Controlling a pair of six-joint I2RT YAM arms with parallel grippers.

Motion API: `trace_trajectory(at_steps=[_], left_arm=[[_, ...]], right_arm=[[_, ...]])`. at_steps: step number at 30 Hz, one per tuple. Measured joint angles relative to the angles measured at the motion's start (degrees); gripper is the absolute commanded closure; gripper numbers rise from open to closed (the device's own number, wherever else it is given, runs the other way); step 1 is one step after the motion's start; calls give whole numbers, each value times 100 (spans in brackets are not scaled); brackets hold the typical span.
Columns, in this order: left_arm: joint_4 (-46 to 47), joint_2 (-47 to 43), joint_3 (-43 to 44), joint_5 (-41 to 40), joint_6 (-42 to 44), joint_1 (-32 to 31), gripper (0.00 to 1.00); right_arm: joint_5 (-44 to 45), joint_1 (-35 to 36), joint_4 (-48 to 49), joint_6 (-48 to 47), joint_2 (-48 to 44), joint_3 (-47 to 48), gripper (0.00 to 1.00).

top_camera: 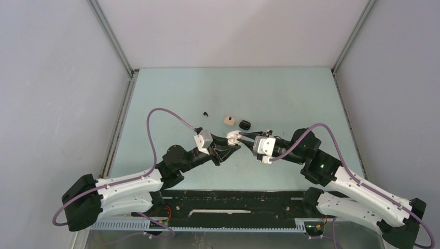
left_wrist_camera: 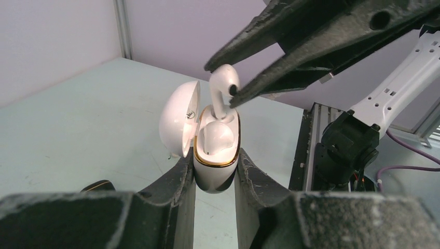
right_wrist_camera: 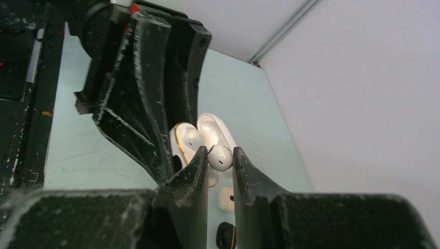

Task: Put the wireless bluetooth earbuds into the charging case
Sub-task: Place the earbud in the charging case.

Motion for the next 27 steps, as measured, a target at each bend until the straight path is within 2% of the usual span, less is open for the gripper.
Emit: trace_trajectory(at_steps=[12, 27], left_arm=[[4, -46, -63, -83, 2, -13, 100], [2, -44, -63, -173, 66, -13, 100]], right_arm=[[229, 367, 70, -664, 2, -116, 100], [481, 334, 177, -800, 13, -144, 100]])
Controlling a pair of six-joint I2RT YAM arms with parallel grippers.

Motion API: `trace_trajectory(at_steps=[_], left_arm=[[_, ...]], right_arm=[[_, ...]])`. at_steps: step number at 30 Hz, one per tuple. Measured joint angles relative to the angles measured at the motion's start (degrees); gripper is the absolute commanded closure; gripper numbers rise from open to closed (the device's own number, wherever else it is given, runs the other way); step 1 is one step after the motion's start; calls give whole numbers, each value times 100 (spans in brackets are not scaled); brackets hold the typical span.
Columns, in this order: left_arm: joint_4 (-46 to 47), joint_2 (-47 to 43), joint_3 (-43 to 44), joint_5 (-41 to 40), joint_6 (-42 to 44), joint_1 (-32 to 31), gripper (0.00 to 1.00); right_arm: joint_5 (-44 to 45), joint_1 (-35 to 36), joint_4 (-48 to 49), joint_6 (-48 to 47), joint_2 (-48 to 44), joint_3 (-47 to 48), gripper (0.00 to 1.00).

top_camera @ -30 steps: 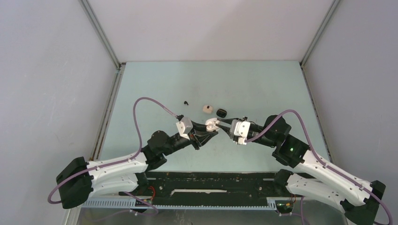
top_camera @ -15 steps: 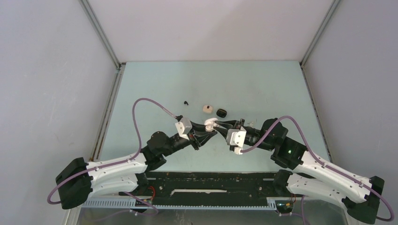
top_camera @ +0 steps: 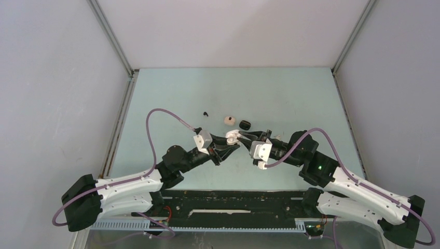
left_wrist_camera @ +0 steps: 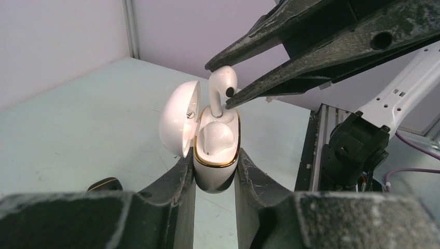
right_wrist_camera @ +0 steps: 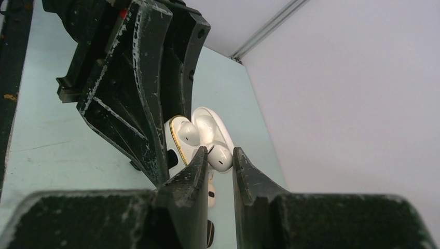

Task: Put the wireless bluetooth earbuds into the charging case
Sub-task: Place the earbud in the charging case.

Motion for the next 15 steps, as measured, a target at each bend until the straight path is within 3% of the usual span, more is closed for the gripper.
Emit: trace_trajectory(at_steps=[15], left_arm=[[-107, 2, 0, -2, 37, 4, 100]], right_arm=[[57, -39, -146, -50, 37, 2, 100]])
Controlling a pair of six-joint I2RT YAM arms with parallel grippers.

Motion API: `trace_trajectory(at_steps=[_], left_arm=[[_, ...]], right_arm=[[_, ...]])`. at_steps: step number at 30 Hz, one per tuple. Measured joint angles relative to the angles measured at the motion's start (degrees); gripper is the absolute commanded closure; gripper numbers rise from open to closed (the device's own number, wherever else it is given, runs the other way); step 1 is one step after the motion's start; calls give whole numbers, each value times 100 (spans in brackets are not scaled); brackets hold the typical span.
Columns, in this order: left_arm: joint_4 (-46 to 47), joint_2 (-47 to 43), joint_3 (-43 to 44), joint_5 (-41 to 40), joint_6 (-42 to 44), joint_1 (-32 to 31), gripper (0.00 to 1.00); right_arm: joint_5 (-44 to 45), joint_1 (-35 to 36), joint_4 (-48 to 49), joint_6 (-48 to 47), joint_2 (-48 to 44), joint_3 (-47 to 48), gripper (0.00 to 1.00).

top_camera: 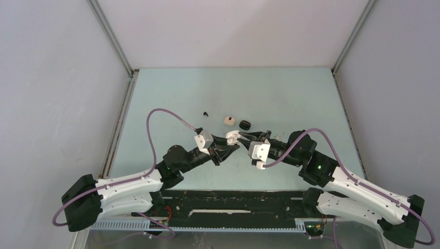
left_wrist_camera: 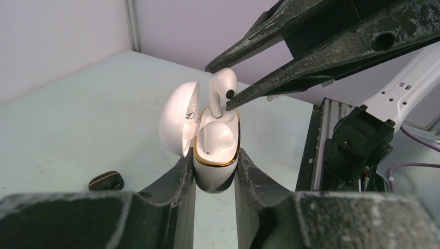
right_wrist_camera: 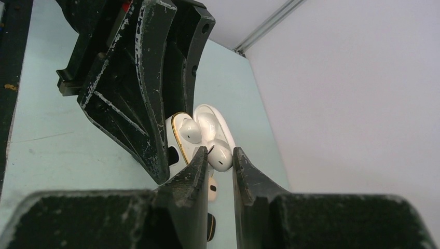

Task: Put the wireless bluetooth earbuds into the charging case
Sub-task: Place the earbud in the charging case.

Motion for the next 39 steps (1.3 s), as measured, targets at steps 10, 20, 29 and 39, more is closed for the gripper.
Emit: trace_trajectory(at_steps=[10, 20, 29, 39], left_arm=[[-42, -2, 0, -33, 2, 0, 100], [-42, -7, -37, -61, 52, 0, 100], [-24, -22, -103, -101, 109, 0, 100], [-20, -33, -103, -103, 109, 0, 100]], right_arm=[[-59, 13, -72, -199, 44, 11, 100], [-50, 68, -81, -442, 118, 20, 84], [13, 66, -203, -236, 212, 118, 81], [7, 13, -232, 20, 219, 149, 71]])
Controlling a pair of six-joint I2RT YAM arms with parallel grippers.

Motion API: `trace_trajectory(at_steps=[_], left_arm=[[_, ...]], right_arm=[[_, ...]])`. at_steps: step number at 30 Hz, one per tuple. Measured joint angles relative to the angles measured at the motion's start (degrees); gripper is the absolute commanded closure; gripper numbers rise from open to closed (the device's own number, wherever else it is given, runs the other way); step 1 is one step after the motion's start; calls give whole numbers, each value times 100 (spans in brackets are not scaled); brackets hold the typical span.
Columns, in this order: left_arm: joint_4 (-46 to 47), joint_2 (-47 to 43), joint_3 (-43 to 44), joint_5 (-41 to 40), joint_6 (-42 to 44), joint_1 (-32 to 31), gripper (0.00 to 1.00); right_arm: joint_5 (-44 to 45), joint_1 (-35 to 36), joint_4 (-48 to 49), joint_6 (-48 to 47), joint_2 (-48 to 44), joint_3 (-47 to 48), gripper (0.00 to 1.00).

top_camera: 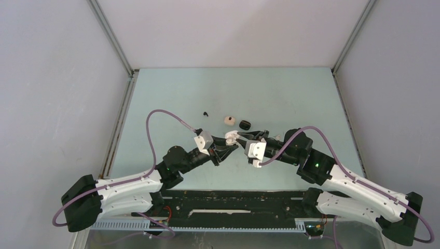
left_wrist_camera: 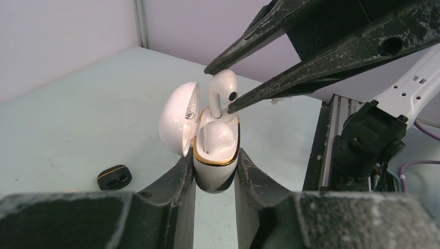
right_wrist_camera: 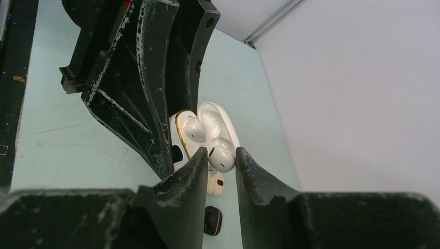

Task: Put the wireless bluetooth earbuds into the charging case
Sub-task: Place the earbud in the charging case.

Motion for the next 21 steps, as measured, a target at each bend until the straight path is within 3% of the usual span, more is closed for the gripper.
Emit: trace_trajectory(at_steps=[9, 15, 16, 19, 21], left_arm=[[17, -11, -2, -24, 2, 0, 100], [13, -11, -4, -17, 31, 0, 100], [15, -11, -4, -15, 39, 0, 100], [20, -11, -22, -17, 50, 0, 100], [72, -17, -48, -17, 46, 0, 100]], right_arm=[[-70, 0, -83, 44, 0, 7, 68], [-87, -20, -105, 74, 42, 70, 55], [-98, -35, -138, 101, 66, 109, 50], [-219, -116, -297, 236, 120, 280, 6], [-354, -197, -509, 369, 155, 435, 0]])
